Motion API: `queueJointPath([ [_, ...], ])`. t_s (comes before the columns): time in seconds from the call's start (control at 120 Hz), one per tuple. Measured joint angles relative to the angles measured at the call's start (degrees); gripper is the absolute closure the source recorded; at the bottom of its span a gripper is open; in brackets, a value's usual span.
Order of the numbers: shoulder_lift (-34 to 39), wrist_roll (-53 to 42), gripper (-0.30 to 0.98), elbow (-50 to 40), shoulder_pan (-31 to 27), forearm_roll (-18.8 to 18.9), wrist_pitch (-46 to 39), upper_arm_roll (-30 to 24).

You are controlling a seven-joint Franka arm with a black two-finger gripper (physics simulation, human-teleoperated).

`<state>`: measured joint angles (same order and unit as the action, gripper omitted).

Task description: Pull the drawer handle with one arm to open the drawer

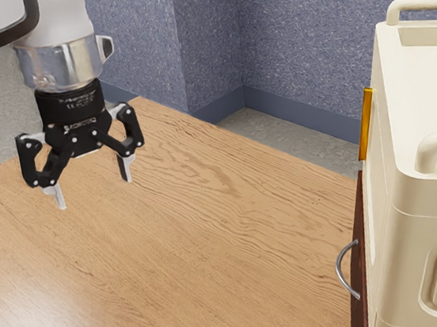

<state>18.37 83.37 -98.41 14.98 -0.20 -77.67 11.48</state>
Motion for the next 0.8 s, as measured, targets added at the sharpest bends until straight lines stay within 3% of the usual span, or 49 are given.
queueJointPath([
  [0.25, -5.41, 3.03, 0.0, 0.26, 1.77, -0.5, -7.0, -4.33],
  [0.6, -19.32, 2.27, 0.0, 7.67, 4.99, -1.41, -11.08, -4.65],
  [0.8, -21.42, 1.35, 0.0, 8.23, 4.88, -1.52, -13.92, -5.93],
])
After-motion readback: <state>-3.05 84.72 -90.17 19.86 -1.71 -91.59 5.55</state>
